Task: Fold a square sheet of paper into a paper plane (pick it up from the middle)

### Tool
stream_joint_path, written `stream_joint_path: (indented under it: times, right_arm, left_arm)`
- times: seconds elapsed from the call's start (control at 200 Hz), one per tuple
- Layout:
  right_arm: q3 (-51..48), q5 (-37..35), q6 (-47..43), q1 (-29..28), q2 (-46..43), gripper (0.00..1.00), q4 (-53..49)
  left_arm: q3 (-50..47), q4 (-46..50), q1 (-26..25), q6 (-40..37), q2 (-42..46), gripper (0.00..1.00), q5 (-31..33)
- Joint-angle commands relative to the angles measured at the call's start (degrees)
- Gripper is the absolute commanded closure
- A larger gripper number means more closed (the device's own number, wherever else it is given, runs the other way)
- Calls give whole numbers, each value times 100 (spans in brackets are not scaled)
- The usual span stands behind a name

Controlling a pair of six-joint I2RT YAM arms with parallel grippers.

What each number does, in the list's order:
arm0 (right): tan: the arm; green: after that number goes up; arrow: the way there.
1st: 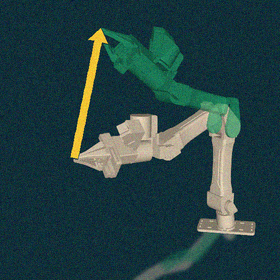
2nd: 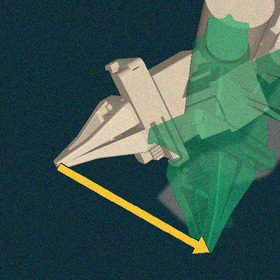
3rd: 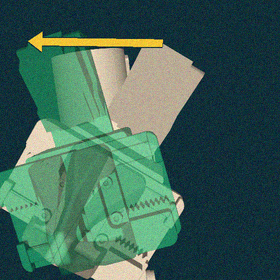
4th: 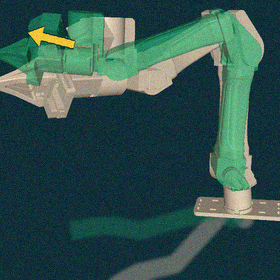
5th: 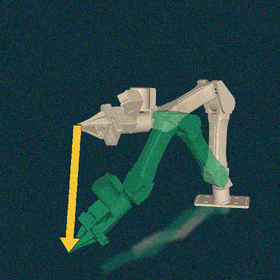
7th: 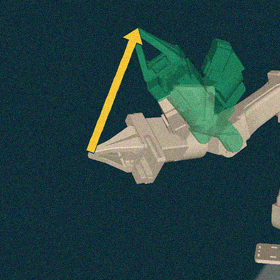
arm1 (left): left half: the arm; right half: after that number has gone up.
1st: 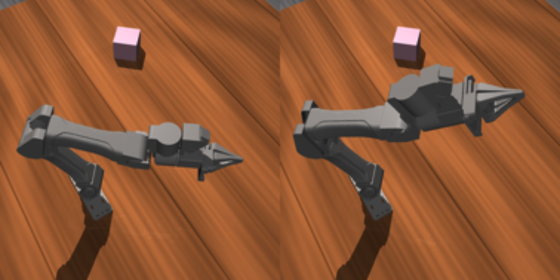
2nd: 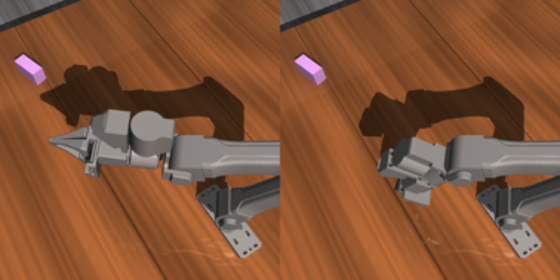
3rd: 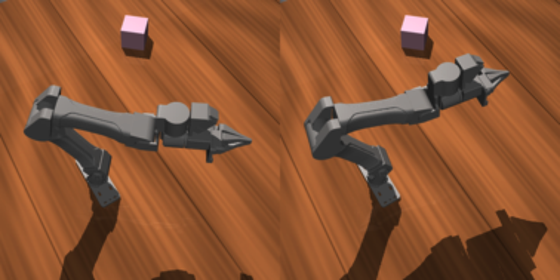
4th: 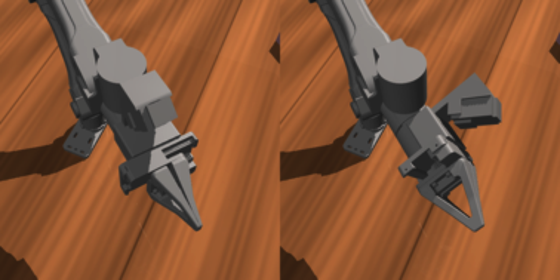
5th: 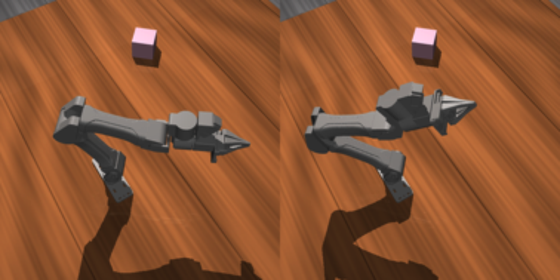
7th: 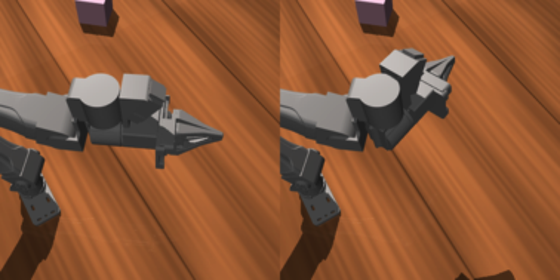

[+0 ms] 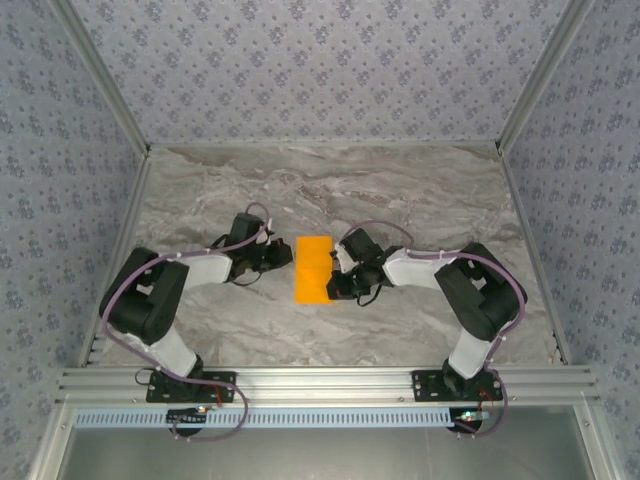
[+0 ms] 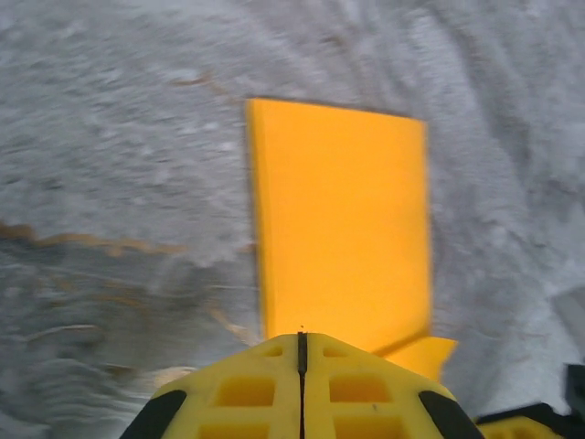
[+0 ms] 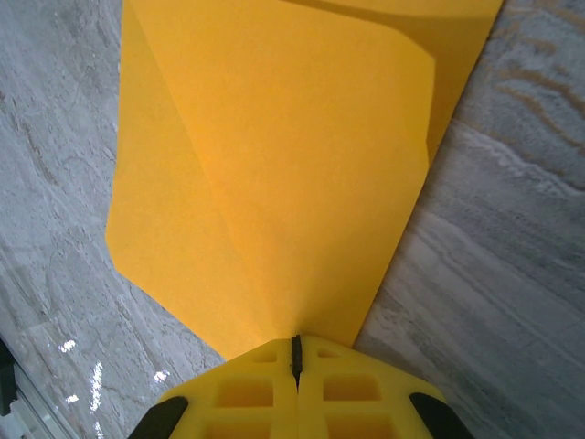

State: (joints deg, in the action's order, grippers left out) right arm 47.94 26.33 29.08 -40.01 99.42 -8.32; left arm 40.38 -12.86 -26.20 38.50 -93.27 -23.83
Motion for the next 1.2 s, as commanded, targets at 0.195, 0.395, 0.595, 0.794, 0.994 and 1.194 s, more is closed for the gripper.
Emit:
stream_joint_path:
  times: [0.195,0.395,0.595,0.794,0.994,1.194]
  right_arm:
    - [-150,-700,35,-79,352,100,-593]
    - [63,-539,42,-77,168,100,-562]
    - [276,16,250,-78,-107,100,-95]
    - [674,-111,300,-104,232,100,21]
    - [936,-204,267,-112,514,100,-3]
    - [861,-218,163,-111,712,100,-139]
  left_arm:
    - [41,-136,-846,226,-217,93,-27]
    - [128,21,-861,253,-592,96,137]
    - [29,226,-864,194,-673,99,328]
    - [-83,265,-864,194,-683,100,370]
    - [-134,267,-865,220,-676,100,395]
    - [-129,286,-861,362,-735,100,498]
